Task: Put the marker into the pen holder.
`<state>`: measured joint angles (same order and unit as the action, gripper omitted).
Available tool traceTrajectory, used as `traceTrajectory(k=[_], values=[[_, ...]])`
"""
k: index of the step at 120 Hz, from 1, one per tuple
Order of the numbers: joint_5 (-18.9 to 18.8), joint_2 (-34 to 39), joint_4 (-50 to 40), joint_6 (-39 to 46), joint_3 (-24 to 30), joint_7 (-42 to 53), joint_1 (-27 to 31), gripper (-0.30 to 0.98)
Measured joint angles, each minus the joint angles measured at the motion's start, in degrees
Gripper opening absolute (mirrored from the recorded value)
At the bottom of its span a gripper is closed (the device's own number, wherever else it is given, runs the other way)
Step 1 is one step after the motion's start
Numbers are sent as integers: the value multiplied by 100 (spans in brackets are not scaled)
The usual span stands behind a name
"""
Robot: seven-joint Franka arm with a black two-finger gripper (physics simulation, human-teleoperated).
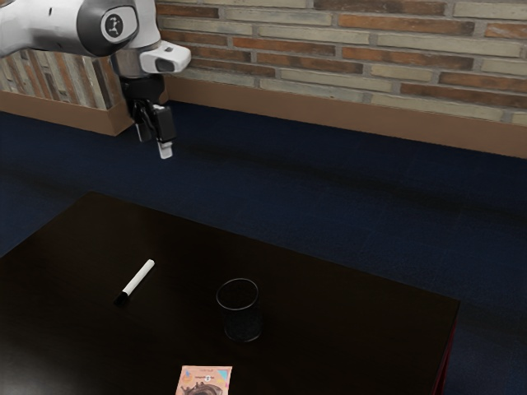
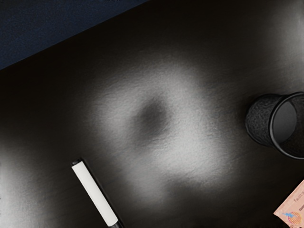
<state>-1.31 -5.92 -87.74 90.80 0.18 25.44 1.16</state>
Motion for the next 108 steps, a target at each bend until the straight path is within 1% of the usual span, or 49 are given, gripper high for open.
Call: traceTrajectory(k=[22,26,32,36,41,49,64,81,91,100,104,108], values=[[-29,10,-16,8,-2,375,-12,69],[-44,43,-140,70,-5,426,-27,69],[-58,167,-720,374,-49,473,-49,69],[-65,237,-1139,651,-160,495,-98,69],[-72,265,-1435,939,-352,524,-152,68],[-81,293,-1701,1291,-482,572,3,69],[-76,288,-1898,1792,-593,715,306,69],[-130,196,-2335,2370,-623,235,282,69],[-192,34,-2408,2609,-623,-36,155,69],[-197,-142,-2441,2815,-623,-293,204,68],[-197,-195,-2442,2890,-623,-397,262,66],[-167,-242,-2440,2953,-623,-496,339,61]])
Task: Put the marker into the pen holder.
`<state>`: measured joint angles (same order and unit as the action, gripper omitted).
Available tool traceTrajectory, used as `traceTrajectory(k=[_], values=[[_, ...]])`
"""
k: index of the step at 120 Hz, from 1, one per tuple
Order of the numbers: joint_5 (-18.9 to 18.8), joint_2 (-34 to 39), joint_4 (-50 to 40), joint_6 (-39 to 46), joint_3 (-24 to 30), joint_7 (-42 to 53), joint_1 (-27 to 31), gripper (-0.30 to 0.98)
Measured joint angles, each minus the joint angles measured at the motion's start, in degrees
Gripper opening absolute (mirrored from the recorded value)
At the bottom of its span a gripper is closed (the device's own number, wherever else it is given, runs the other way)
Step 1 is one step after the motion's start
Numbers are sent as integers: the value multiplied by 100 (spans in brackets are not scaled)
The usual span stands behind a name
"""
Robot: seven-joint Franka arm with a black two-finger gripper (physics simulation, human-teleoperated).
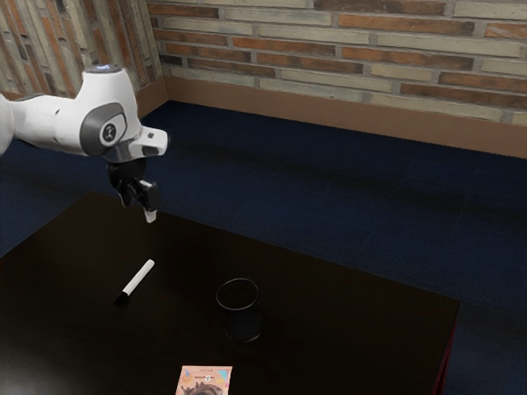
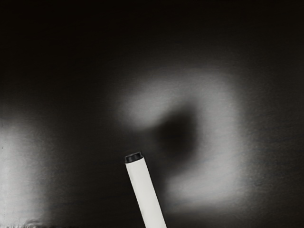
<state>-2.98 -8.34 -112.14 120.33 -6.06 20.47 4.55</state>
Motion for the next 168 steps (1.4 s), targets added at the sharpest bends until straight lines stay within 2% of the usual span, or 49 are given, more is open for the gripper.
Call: traceTrajectory(k=[15,37,73,139,168], values=[[237,-367,-23,233,-1,-336,186,39],[381,-402,-876,1043,0,-727,251,24],[379,-811,-879,1840,0,-1151,284,17],[348,-1305,-717,2073,0,-1515,290,15],[321,-1286,-719,2086,3,-1610,331,-2]])
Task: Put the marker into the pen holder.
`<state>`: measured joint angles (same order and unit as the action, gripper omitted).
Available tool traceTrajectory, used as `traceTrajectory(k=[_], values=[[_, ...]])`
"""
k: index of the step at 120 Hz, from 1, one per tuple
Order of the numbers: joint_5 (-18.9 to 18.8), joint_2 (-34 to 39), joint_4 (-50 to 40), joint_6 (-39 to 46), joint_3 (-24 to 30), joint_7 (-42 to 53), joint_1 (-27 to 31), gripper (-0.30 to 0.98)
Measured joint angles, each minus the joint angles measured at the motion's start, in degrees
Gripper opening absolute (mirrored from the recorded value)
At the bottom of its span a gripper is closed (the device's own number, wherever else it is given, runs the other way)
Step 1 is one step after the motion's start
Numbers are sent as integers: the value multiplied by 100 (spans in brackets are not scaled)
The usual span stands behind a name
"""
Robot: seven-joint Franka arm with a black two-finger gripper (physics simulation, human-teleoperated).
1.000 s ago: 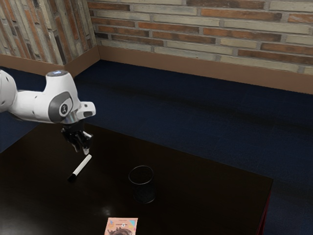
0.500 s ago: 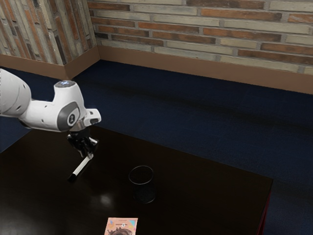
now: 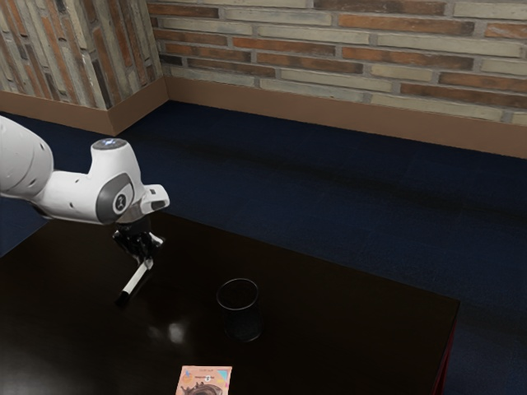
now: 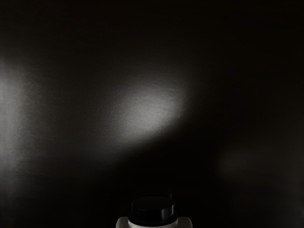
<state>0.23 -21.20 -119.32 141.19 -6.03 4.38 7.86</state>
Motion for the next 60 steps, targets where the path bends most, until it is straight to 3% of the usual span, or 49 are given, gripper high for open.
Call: traceTrajectory(k=[14,34,60], values=[[-49,485,-40,-29,6,-58,-145,-6],[-66,1446,-81,-208,7,-165,-1047,-9],[-74,1963,-79,-405,27,-301,-1900,-10]])
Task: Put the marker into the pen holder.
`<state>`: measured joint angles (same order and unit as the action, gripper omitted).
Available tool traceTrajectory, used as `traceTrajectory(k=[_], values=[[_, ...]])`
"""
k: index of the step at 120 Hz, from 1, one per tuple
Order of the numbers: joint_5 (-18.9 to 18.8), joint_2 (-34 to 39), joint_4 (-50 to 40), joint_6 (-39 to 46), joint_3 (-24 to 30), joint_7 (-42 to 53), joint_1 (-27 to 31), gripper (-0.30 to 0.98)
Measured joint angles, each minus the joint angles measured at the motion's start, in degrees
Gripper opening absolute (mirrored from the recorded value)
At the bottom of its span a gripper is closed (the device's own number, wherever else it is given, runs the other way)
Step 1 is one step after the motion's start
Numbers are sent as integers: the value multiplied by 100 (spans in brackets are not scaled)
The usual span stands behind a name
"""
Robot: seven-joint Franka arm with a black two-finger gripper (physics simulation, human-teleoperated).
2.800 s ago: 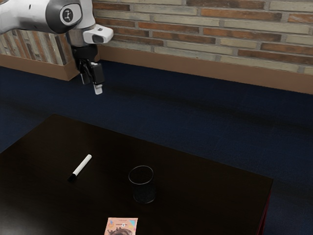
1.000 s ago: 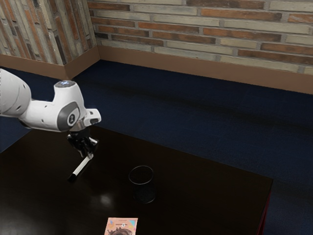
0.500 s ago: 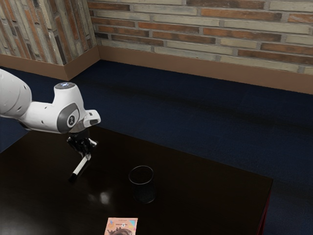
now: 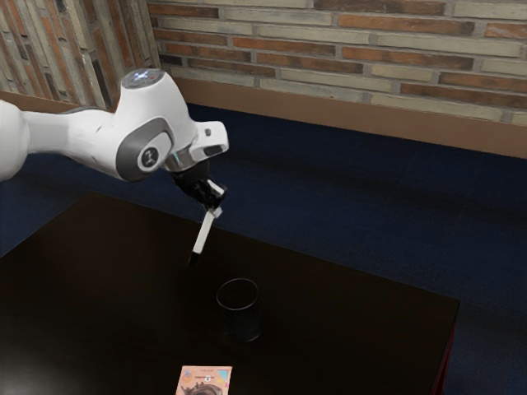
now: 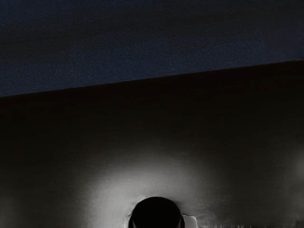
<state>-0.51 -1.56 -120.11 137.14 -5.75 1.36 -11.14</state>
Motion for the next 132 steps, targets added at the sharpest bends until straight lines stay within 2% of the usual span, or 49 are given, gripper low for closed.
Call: traceTrajectory(k=[22,34,66,100,122,132], values=[[33,-78,56,-66,4,-117,-600,-10],[59,-160,138,-81,115,-179,-718,-10],[162,-769,457,-94,206,-318,-589,-9],[219,-825,98,-111,277,-405,-599,-8],[327,-560,-27,-249,435,-359,-554,30],[342,-266,512,-824,338,-238,-528,43]])
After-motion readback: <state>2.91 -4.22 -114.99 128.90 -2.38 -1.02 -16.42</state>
